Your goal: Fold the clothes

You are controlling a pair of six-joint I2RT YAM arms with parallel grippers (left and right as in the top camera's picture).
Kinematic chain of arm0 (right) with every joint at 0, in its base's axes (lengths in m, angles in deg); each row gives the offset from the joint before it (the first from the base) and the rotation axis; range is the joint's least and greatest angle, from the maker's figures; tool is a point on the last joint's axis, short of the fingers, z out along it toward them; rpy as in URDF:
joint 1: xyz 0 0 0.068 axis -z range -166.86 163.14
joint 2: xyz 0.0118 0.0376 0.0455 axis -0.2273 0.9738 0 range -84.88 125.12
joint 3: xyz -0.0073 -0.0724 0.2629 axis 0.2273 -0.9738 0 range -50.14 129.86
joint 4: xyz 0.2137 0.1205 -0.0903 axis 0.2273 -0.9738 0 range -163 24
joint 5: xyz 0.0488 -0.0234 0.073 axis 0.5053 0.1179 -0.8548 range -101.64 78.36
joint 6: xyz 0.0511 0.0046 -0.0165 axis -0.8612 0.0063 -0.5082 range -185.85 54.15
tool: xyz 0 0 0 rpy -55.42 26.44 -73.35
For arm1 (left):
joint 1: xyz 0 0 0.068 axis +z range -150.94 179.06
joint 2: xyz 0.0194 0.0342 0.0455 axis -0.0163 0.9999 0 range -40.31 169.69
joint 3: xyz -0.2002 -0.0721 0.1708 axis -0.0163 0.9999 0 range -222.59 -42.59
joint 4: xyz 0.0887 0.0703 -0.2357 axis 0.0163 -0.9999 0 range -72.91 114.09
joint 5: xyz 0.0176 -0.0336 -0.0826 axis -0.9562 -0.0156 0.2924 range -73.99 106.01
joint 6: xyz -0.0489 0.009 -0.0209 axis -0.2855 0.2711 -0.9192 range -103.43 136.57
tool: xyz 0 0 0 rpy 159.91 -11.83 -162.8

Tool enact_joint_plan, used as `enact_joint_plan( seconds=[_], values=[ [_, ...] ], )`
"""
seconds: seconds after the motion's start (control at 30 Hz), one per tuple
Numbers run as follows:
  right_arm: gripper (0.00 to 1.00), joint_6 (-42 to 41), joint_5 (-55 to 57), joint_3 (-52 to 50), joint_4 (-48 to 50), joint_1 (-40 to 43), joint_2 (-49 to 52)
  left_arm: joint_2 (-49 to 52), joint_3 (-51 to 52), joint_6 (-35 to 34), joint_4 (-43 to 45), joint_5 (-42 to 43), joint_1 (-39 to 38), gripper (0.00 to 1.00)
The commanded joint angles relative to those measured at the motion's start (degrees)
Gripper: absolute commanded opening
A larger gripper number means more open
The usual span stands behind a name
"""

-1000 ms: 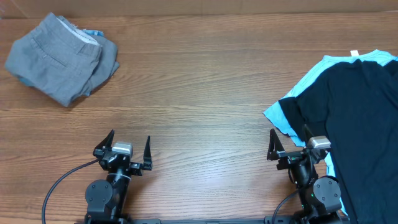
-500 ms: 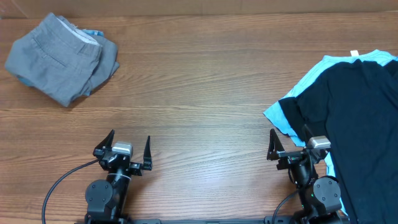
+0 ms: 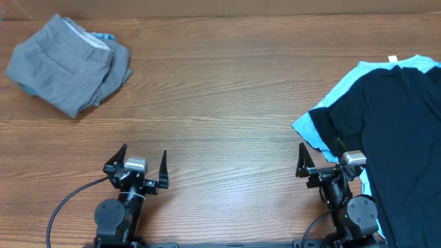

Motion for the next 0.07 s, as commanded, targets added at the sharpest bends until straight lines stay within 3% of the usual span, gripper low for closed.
enact_joint_plan(
  seconds=[0.0,0.03],
  values=[
    [1.00,0.2,0.4,-0.2,0.4,0.3,-0.7,-0.4,0.3,0.3,0.1,0.2,0.3,1.00],
    [1.00,0.2,0.4,-0.2,0.3,0.3,-0.7,-0.4,0.3,0.3,0.1,0.2,0.3,1.00]
  ],
)
